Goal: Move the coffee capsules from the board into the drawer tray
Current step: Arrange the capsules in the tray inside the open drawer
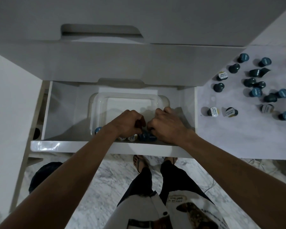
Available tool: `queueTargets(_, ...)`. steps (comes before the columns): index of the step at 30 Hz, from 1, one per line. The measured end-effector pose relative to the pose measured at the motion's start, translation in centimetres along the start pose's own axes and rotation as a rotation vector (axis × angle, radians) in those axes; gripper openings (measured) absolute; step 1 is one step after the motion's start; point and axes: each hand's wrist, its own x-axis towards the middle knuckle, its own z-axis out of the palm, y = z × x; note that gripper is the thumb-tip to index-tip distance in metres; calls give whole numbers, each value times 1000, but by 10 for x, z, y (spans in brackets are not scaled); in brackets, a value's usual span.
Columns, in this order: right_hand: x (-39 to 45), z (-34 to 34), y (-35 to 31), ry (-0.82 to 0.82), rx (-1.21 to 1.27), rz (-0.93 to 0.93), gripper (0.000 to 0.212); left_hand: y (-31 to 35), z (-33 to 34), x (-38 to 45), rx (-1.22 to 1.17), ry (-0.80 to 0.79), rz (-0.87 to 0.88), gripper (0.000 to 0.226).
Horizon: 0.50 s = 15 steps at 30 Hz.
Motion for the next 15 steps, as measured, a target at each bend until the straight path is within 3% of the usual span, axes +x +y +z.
queueTargets(7,-3,-2,2,74,150,68,18,0,-2,-5,-19,49,-9,26)
queueTargets(15,-17,-19,0,417,657,307,38,4,-19,-22,-207,327,28,25)
